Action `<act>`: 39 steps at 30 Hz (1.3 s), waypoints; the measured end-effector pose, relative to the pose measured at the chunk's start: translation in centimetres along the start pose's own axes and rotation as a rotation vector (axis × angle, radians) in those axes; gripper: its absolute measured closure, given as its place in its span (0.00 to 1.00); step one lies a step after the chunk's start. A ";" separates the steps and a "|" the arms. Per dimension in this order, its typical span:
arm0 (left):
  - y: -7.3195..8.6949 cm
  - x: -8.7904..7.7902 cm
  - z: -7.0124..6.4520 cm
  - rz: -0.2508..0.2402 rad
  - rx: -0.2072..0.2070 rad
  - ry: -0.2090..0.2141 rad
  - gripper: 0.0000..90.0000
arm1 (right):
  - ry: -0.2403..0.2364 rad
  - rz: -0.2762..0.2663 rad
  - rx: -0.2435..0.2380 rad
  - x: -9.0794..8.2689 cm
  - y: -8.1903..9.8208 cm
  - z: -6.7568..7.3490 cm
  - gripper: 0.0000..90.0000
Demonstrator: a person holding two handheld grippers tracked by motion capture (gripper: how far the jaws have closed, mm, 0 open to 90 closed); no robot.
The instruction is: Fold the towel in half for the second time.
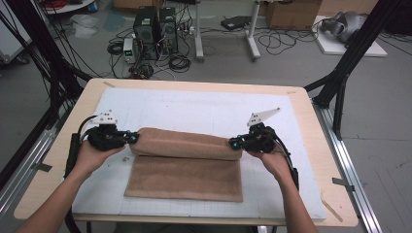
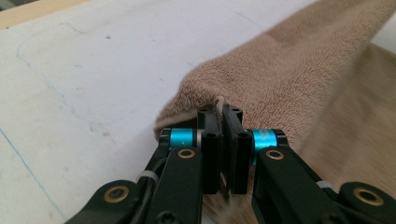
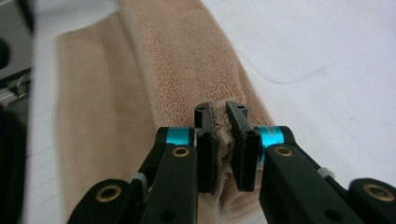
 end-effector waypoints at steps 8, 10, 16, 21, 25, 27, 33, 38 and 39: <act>4.6 -3.9 -5.0 0.047 0.060 0.109 0.78 | -0.120 -0.031 -0.061 -2.3 2.0 6.2 0.82; 4.3 -4.5 -4.7 0.023 0.052 0.090 0.73 | -0.111 -0.053 -0.058 -2.6 1.7 6.1 0.79; 3.1 -3.1 -3.9 0.014 0.052 0.060 0.61 | -0.041 -0.083 -0.055 -2.5 0.1 4.3 0.70; 2.9 -0.7 -3.3 0.030 0.038 0.076 0.64 | -0.006 -0.031 -0.049 -1.1 1.0 3.0 0.70; 3.2 1.0 -3.1 0.072 0.038 0.085 0.68 | 0.004 0.030 0.001 0.9 2.9 2.0 0.68; 3.6 1.7 -3.4 0.109 0.057 0.094 0.74 | -0.007 0.071 0.000 1.9 3.8 2.2 0.70; 4.8 2.4 -3.8 0.140 0.066 0.119 0.94 | -0.016 0.167 -0.059 3.6 5.2 3.1 0.94; 4.3 0.4 -4.1 0.099 0.060 0.143 0.94 | -0.076 0.129 -0.087 2.3 4.2 4.3 0.96; 4.3 -0.1 -4.4 0.100 0.068 0.152 0.94 | -0.120 0.115 -0.090 1.7 4.0 4.9 0.96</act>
Point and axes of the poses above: each handheld gripper's, and its own axes: x roughly forward along the jaws, y roughly out of its underside, z roughly to its left, the point moved 8 cm from there along x, roughly forward along the jaws, and after that the axes turned 2 degrees about -x, right-handed, at the moved point
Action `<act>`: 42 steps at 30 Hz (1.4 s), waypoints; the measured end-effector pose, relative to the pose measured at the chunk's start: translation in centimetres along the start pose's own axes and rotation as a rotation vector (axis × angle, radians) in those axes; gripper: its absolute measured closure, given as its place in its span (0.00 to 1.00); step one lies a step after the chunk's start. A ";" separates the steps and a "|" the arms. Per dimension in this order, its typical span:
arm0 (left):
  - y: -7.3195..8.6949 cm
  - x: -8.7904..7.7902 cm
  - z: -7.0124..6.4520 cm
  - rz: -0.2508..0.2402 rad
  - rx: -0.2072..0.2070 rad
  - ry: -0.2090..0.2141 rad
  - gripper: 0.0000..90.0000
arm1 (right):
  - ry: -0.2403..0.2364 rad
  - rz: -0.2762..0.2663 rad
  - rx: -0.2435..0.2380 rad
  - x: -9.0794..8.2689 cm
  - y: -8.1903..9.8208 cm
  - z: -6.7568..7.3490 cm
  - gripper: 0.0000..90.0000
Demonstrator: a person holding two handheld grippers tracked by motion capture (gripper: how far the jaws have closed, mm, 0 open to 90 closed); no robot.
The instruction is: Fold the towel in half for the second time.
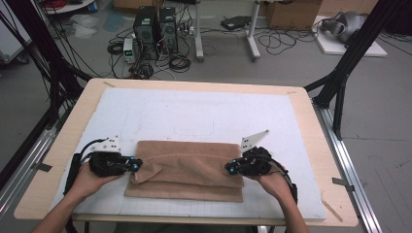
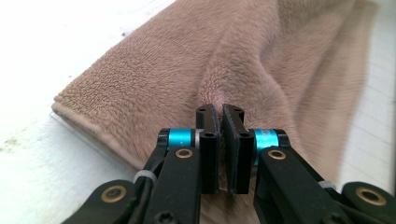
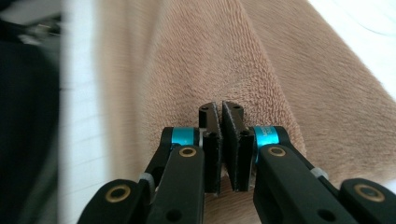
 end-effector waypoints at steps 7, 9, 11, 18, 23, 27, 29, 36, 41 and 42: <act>-0.9 -2.6 -0.6 -0.034 0.010 -0.005 0.67 | -0.109 -0.118 -0.022 -3.9 -1.2 2.8 0.84; -1.2 -2.6 -0.2 -0.045 -0.004 -0.015 0.64 | -0.080 -0.118 -0.009 -4.1 -1.2 2.0 0.81; -1.5 -2.2 0.3 -0.051 -0.008 -0.032 0.62 | -0.033 -0.112 0.013 -3.8 -1.1 0.8 0.75; -1.7 0.0 2.8 -0.029 -0.039 -0.107 0.59 | 0.117 -0.065 0.082 -1.5 -0.6 -3.3 0.65; -2.2 1.9 5.1 -0.020 -0.051 -0.204 0.60 | 0.241 -0.051 0.142 -1.0 0.1 -6.6 0.57; -1.6 3.5 6.7 0.017 -0.098 -0.224 0.57 | 0.266 -0.045 0.203 -0.1 0.8 -8.3 0.45; -1.1 4.1 7.3 0.036 -0.124 -0.221 0.55 | 0.275 -0.041 0.214 0.3 1.0 -8.7 0.41; -0.5 5.0 8.1 0.051 -0.167 -0.215 0.44 | 0.217 0.002 0.238 2.2 1.8 -8.9 0.50; -0.5 5.1 8.1 0.045 -0.197 -0.194 0.54 | 0.172 -0.021 0.213 2.2 1.5 -8.4 0.81; -0.5 5.2 7.8 0.041 -0.200 -0.163 0.64 | 0.171 -0.014 0.200 2.2 1.4 -8.3 0.83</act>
Point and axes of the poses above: each handheld gripper's, and its own axes: x roughly forward along the jaws, y roughly out of its underside, z roughly to its left, the point moved 8 cm from there along x, roughly forward along the jaws, and after that the axes turned 2 degrees about -x, right-handed, at the moved point
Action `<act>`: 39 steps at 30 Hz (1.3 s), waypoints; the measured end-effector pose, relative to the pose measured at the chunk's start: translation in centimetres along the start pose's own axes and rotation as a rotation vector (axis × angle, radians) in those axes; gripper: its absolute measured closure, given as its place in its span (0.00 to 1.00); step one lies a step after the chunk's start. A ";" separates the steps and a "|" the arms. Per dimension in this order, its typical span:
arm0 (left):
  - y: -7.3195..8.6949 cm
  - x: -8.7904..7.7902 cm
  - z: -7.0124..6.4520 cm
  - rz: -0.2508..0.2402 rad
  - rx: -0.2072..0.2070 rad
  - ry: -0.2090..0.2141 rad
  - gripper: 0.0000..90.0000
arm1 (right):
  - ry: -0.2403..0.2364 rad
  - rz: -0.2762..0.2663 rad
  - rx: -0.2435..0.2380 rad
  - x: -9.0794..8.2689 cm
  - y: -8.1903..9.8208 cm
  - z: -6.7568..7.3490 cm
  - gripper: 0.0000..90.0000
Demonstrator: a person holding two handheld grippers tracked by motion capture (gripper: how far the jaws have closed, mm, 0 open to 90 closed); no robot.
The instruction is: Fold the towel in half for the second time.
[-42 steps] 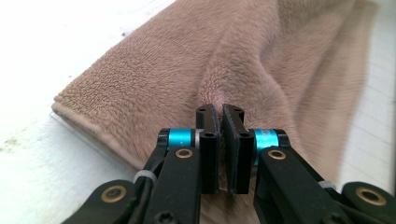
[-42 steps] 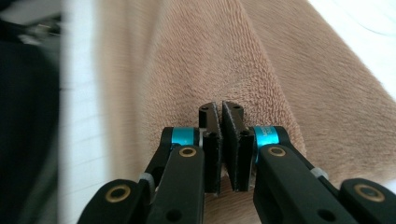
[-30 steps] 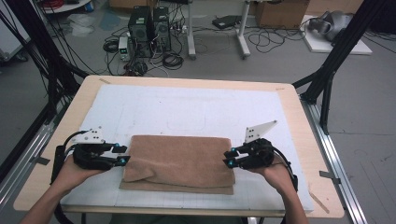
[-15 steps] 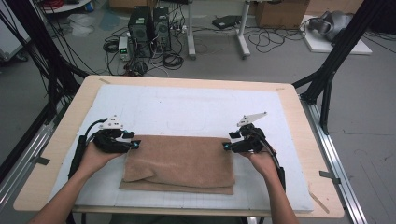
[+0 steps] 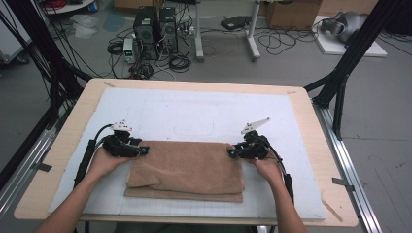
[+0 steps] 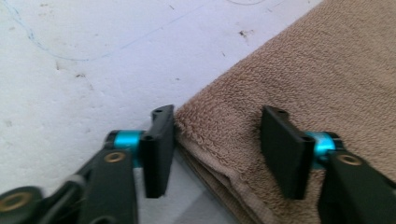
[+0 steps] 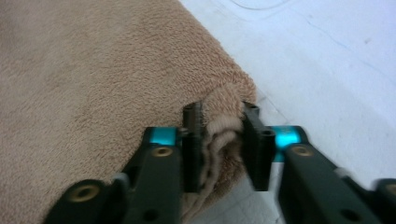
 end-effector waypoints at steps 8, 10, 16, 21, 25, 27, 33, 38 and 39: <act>-1.8 -0.8 0.0 -0.096 0.008 -0.057 0.82 | 0.089 -0.054 -0.036 -1.4 -1.9 -1.4 0.88; -3.3 -1.1 0.4 -0.131 0.035 -0.113 0.82 | 0.112 -0.068 -0.035 -2.0 -3.2 -2.1 0.88; -7.8 -1.5 2.9 -0.210 0.004 -0.172 0.82 | 0.159 -0.104 -0.027 -2.8 -7.3 -5.0 0.87; -9.3 -0.4 5.0 -0.178 -0.014 -0.253 0.62 | 0.262 -0.108 0.051 -2.0 -8.4 -8.2 0.62; -8.3 -1.0 4.7 -0.164 -0.008 -0.234 0.56 | 0.211 -0.082 0.077 -1.7 -7.3 -7.5 0.52; -7.7 -1.4 4.0 -0.156 0.009 -0.218 0.55 | 0.189 -0.085 0.076 -1.7 -6.7 -6.6 0.51; -5.0 -1.9 1.1 -0.128 0.079 -0.174 0.55 | 0.157 -0.101 0.011 -2.4 -5.2 -3.0 0.53; -2.9 -2.0 -1.1 -0.102 0.110 -0.116 0.58 | 0.129 -0.087 -0.026 -2.3 -3.2 -0.8 0.61; -2.4 -2.1 -1.7 -0.100 0.130 -0.100 0.59 | 0.124 -0.084 -0.028 -2.3 -2.9 -0.5 0.61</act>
Point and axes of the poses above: each handheld gripper's, and its own axes: x roughly forward along the jaws, y roughly out of its underside, z roughly to its left, the point moved 8 cm from there along x, roughly forward along the jaws, and after that the axes turned 2 degrees about -x, right-handed, at the moved point
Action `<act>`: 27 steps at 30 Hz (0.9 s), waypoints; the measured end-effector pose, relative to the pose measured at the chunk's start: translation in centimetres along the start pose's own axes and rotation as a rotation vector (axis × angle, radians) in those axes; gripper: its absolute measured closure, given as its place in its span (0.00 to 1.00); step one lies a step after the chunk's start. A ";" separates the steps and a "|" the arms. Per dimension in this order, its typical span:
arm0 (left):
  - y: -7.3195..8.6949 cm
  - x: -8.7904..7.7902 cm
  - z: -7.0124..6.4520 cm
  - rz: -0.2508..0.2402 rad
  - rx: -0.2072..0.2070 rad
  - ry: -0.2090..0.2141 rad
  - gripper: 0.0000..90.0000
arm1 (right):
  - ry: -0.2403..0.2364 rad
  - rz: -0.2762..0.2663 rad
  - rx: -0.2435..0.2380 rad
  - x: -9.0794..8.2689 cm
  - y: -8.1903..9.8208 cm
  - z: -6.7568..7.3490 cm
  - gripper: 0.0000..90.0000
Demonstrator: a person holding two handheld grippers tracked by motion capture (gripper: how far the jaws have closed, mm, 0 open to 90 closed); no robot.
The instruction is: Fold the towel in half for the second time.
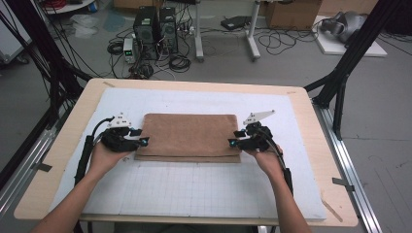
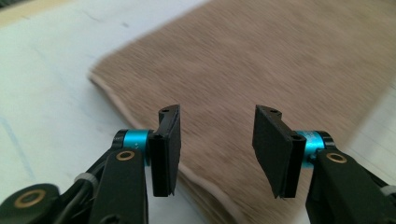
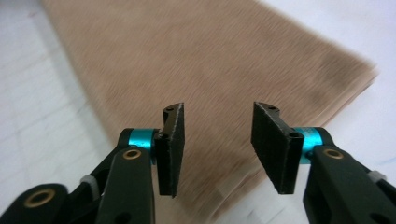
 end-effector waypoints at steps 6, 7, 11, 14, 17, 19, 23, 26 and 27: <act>2.7 1.0 -1.1 0.072 0.038 0.023 0.67 | -0.027 0.018 0.035 0.2 2.7 1.0 0.64; 2.8 1.1 -1.1 0.063 0.030 0.026 0.69 | -0.027 0.029 0.036 0.5 3.0 1.1 0.65; 2.7 1.0 -1.0 0.041 0.025 0.022 0.83 | -0.032 0.028 0.040 1.3 3.3 0.9 0.77; 2.7 1.0 -0.9 0.042 0.021 0.023 0.93 | -0.044 0.027 0.034 1.1 3.3 0.8 0.89; 2.6 0.8 -0.9 0.037 0.017 0.018 0.96 | -0.042 0.034 0.012 1.0 3.2 0.9 0.94; 2.3 0.4 -0.9 0.025 0.016 0.017 0.96 | -0.041 0.029 0.002 0.7 2.9 0.9 0.95; 1.8 -0.6 -0.7 0.008 0.008 0.021 0.96 | -0.051 0.002 -0.002 -0.2 2.0 1.2 0.95; 1.4 -1.4 -0.7 -0.010 0.023 0.007 0.96 | -0.061 -0.014 -0.009 -0.8 1.2 1.8 0.95; 1.4 -1.5 -0.7 -0.011 0.026 0.008 0.96 | -0.061 -0.014 -0.011 -1.1 1.0 2.0 0.94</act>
Point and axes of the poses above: each handheld gripper's, and its own axes: x roughly forward along the jaws, y roughly out of its underside, z roughly to its left, the point moved 8 cm from there along x, roughly forward along the jaws, and after that the axes turned 2 degrees about -x, right-handed, at the moved point
